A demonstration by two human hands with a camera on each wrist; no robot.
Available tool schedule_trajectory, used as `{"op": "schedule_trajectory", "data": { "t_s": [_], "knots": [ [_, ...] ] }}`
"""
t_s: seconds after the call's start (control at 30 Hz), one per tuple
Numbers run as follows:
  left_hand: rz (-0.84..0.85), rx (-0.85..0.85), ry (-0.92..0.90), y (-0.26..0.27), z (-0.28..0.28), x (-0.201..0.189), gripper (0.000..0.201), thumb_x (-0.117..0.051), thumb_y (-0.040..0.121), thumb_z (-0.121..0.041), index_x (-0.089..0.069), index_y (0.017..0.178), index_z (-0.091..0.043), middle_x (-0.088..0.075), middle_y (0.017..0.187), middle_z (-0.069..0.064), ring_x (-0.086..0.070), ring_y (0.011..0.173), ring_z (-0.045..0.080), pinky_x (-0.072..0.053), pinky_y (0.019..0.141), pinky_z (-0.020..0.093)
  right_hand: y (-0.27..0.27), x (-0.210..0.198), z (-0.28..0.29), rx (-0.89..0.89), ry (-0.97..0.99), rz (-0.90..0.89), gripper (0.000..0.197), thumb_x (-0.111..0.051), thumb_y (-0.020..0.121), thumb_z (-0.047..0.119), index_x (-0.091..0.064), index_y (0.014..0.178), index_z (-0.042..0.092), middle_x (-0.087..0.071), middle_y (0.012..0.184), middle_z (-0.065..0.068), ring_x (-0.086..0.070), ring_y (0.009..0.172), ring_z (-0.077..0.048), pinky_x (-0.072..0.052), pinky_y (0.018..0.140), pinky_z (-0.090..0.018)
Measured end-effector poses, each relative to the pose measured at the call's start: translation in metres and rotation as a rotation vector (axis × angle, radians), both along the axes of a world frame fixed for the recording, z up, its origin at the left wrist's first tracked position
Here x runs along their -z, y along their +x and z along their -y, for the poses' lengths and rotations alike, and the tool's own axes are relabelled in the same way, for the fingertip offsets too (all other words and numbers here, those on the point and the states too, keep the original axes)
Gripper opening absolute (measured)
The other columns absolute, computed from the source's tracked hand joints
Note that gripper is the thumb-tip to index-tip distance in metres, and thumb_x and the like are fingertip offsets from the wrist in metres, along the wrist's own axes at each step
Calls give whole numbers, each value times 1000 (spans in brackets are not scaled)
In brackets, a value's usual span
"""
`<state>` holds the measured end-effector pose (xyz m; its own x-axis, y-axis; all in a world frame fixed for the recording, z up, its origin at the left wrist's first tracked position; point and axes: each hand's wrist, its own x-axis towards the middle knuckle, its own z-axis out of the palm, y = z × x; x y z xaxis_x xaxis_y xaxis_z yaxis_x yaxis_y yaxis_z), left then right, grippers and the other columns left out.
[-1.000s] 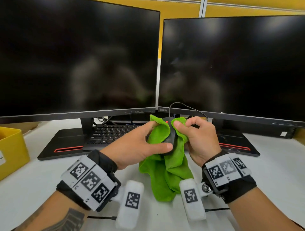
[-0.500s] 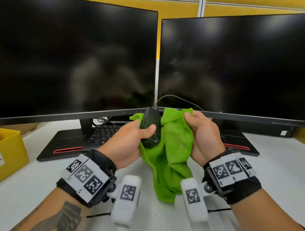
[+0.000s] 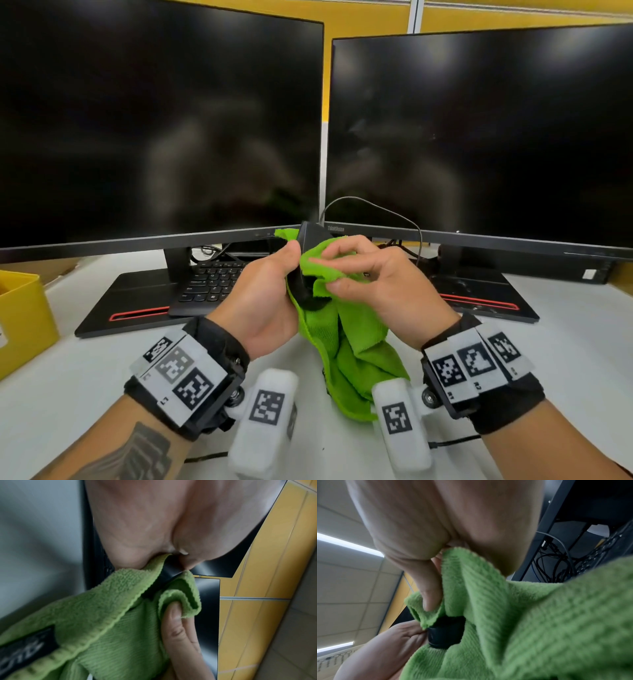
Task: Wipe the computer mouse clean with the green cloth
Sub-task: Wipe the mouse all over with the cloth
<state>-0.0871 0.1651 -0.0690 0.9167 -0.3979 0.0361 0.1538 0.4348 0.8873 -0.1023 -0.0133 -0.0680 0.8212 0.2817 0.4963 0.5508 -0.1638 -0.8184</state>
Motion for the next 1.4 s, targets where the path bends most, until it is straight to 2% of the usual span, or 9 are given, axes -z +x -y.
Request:
{"op": "schedule_trajectory", "data": {
  "t_s": [0.1,0.23,0.37,0.47,0.77,0.9,1.13,1.23,1.4],
  "knots": [
    [4,-9,-16,0,-2,-2,58,-27,115,-40,-60,144,-3,-70,137,21,-66,131,37,-55,102,49,-2,-3,-2,11,-96,41,26,-78,81,-7,-82,102,8,-69,106,-12,-66,104,-17,-52,92,-23],
    [8,6,-7,-1,0,0,54,-28,115,-36,-59,145,-5,-71,138,19,-65,132,36,-59,99,44,2,-7,3,197,-219,115,32,-76,77,-9,-86,86,20,-74,86,10,-67,87,-1,-50,78,-14],
    [10,32,-11,-1,-2,0,53,-27,115,-37,-60,146,-9,-71,138,15,-67,130,33,-63,94,41,11,-10,5,433,-214,177,28,-80,76,7,-84,84,34,-79,89,10,-73,88,-8,-60,85,-40],
    [5,20,-29,-1,-3,-1,51,-27,115,-36,-61,144,-10,-72,137,16,-68,129,34,-63,91,42,13,-18,-8,479,-164,241,21,-79,73,24,-82,85,41,-79,88,14,-73,89,-7,-59,87,-42],
    [-41,-125,-57,10,-30,-7,57,-28,114,-42,-69,132,-7,-77,124,19,-79,96,30,-65,74,41,4,-27,-57,357,-560,196,37,-67,74,5,-82,74,38,-77,87,12,-65,99,-17,-45,100,-24],
    [-50,-163,-71,12,-30,-6,58,-26,115,-41,-66,136,-5,-75,127,21,-77,105,32,-64,77,43,21,-22,-60,467,-560,164,37,-62,78,6,-82,77,37,-75,97,7,-59,111,-27,-41,97,-21],
    [-55,-163,-85,16,-30,-3,59,-27,115,-40,-64,137,0,-77,123,22,-78,103,30,-64,78,41,16,-27,-70,348,-399,292,28,-75,76,6,-84,81,32,-78,87,12,-70,90,-7,-52,94,-25],
    [-66,-179,-95,17,-33,-4,57,-29,115,-39,-64,138,-2,-76,124,21,-79,102,32,-66,75,40,20,-22,-67,370,-489,238,30,-71,74,9,-82,77,38,-77,92,9,-67,100,-20,-52,98,-33],
    [-57,-164,-68,14,-27,-2,59,-26,115,-41,-62,142,-3,-71,135,23,-72,117,36,-62,85,44,20,-22,-55,531,-534,181,28,-64,84,10,-81,82,32,-74,103,9,-51,118,-22,-39,94,-24]
  ]
}}
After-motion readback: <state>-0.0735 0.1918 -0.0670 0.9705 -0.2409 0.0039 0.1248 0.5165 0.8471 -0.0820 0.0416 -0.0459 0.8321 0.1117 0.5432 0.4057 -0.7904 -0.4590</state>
